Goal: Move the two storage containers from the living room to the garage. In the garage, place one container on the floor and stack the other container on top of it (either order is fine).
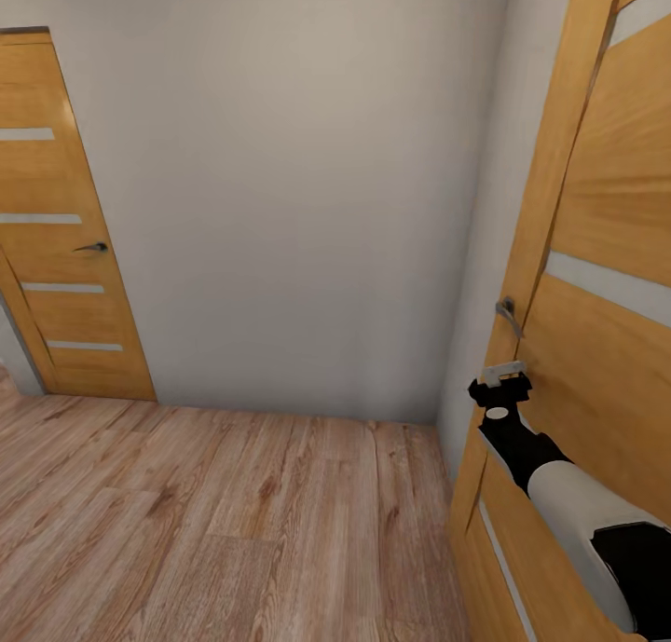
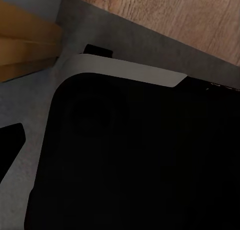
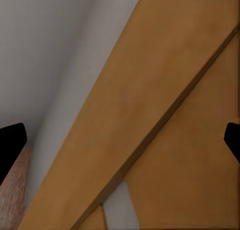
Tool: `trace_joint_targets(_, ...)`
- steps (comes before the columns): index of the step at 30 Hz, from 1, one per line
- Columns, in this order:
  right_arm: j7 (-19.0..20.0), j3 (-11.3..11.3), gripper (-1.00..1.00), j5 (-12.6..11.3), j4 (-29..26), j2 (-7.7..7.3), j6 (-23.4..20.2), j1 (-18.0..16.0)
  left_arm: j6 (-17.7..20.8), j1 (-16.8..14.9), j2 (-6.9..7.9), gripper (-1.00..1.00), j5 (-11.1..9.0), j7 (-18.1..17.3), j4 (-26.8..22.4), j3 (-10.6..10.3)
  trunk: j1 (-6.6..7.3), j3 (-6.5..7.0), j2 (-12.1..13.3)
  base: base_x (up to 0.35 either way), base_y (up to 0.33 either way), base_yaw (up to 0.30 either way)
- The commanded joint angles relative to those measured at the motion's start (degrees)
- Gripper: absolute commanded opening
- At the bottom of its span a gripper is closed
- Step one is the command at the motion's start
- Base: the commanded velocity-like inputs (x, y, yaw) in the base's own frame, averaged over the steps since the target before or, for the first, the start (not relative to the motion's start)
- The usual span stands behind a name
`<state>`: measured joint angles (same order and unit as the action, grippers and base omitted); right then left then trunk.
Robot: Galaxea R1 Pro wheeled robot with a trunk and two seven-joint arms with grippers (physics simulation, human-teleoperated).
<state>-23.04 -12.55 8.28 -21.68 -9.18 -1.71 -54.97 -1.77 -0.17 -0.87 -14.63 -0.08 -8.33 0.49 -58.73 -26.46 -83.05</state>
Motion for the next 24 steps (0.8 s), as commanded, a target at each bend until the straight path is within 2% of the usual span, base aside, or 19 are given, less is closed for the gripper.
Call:
trace_joint_targets(1, -0.5, 0.3, 1.0, 0.3, 0.1, -0.21, -0.2, 0.0, -0.1, 0.0, -0.01, 1.0, -0.3, 0.0, 0.0, 0.0, 0.0, -0.06, 0.0, 0.0, 0.0, 0.0)
trace_joint_targets(9, -0.5, 0.6, 1.0, 0.3, 0.1, -0.72, -0.3, 0.0, -0.1, 0.0, -0.01, 1.0, -0.3, 0.0, 0.0, 0.0, 0.0, -0.06, 0.0, 0.0, 0.0, 0.0)
trace_joint_targets(16, -0.3, 2.5, 1.0, 0.3, 0.1, -2.09, -0.3, 0.0, -0.1, 0.0, -0.01, 1.0, -0.3, 0.0, 0.0, 0.0, 0.0, -0.06, 0.0, 0.0, 0.0, 0.0)
trace_joint_targets(21, -0.2, 2.6, 1.0, 0.3, 0.1, -2.16, -0.3, 0.0, -0.1, 0.0, -0.01, 1.0, -0.3, 0.0, 0.0, 0.0, 0.0, -0.06, 0.0, 0.0, 0.0, 0.0)
trace_joint_targets(24, 0.1, 2.5, 1.0, 0.4, 0.3, -1.46, -0.5, 0.0, -0.1, 0.0, -0.01, 1.0, -0.3, 0.0, 0.0, 0.0, 0.0, -0.06, 0.0, 0.0, 0.0, 0.0)
